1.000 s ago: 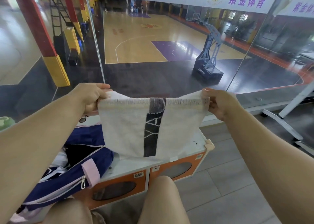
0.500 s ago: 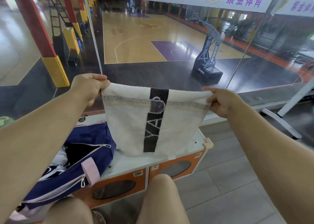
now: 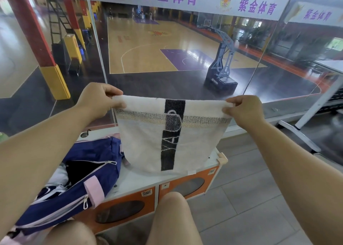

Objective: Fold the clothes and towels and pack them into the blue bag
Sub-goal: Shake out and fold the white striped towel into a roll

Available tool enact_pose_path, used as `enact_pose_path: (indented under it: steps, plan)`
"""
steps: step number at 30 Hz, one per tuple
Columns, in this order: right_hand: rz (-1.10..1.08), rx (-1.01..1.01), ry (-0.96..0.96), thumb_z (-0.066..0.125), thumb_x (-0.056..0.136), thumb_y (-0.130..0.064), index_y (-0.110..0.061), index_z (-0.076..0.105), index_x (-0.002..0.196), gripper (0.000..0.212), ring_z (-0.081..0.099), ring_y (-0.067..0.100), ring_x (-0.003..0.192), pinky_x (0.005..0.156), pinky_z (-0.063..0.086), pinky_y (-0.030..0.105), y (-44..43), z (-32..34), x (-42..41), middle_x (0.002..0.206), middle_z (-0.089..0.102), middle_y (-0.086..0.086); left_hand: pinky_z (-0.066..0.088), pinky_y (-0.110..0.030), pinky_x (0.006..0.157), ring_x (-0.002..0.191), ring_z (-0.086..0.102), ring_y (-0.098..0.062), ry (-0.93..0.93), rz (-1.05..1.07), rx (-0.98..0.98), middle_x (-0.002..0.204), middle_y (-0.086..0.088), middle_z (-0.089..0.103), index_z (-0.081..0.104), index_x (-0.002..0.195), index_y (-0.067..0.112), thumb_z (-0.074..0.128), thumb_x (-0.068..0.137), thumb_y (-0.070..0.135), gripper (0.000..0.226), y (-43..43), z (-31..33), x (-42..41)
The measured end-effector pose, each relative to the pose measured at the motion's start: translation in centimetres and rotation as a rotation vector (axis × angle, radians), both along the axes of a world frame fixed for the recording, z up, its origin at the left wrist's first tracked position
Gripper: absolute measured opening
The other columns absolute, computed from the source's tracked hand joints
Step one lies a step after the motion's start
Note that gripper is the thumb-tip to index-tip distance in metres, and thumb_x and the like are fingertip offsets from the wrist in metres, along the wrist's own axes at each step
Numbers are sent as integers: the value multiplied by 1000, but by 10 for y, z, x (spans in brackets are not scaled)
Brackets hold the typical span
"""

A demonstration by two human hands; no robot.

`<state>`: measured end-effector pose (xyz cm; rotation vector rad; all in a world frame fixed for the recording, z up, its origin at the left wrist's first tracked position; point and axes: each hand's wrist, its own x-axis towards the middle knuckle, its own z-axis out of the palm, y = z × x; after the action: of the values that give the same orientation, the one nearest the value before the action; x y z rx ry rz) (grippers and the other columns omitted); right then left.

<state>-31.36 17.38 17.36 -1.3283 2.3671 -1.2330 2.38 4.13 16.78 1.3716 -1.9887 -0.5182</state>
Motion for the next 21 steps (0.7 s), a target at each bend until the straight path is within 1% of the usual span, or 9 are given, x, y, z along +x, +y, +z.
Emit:
enact_pose_path:
  steps: [4,7,9,11,12,14,17,19,21]
  plan:
    - [9,-25,73,74,77,-11,-7,73,97,21,53,16,70,69,39,24,15,3,-2,71,58,-4,40,-25,77,81,54,-10,-60,-17,-123,94,-2,66,69,106,11,71,80,23,29,6,-1,2]
    - [25,-10,81,78,74,-14,-9,72,85,13,51,13,61,57,38,22,32,5,-5,64,57,-6,41,-27,78,84,53,-12,-140,-59,-218,102,-7,70,70,105,10,64,86,22,23,12,0,7]
    - [32,-9,47,81,70,-13,-14,68,72,13,58,19,64,60,46,25,43,5,-6,64,59,-5,42,-28,78,84,54,-13,-182,-103,-238,102,-6,70,71,105,11,61,88,21,22,16,1,11]
    - [31,-36,-2,84,66,-11,-18,63,63,22,64,26,67,68,53,37,52,5,-9,59,60,-6,41,-26,77,83,55,-11,-189,-143,-216,100,-3,70,71,104,12,61,87,20,21,18,3,14]
    - [31,-40,-30,85,64,-10,-16,62,62,23,64,26,64,69,55,39,55,5,-11,56,60,-8,40,-23,76,80,55,-9,-184,-160,-195,97,-2,70,72,103,13,63,86,21,20,18,4,15]
    - [39,-25,-81,87,62,-12,-9,63,64,24,58,18,53,61,52,35,59,5,-16,52,59,-10,38,-17,70,74,55,-4,-191,-183,-166,90,2,68,72,100,15,66,84,22,19,17,6,15]
    - [63,23,-109,86,62,-13,-4,62,66,26,44,8,44,52,34,25,54,4,-25,46,52,-12,36,-13,64,71,53,-1,-221,-180,-152,83,5,64,72,98,14,69,81,22,19,11,7,8]
    - [57,65,-82,84,65,-12,0,64,71,24,49,15,53,57,39,28,43,3,-31,55,57,-2,39,-18,66,72,55,-6,-228,-173,-146,83,3,64,72,98,13,69,81,22,19,3,6,-1]
    - [39,119,-93,83,68,-10,-3,65,71,20,56,19,57,59,47,31,26,-2,-37,60,63,4,43,-25,69,76,58,-14,-251,-157,-142,85,0,66,71,98,12,67,83,24,20,-7,0,-12]
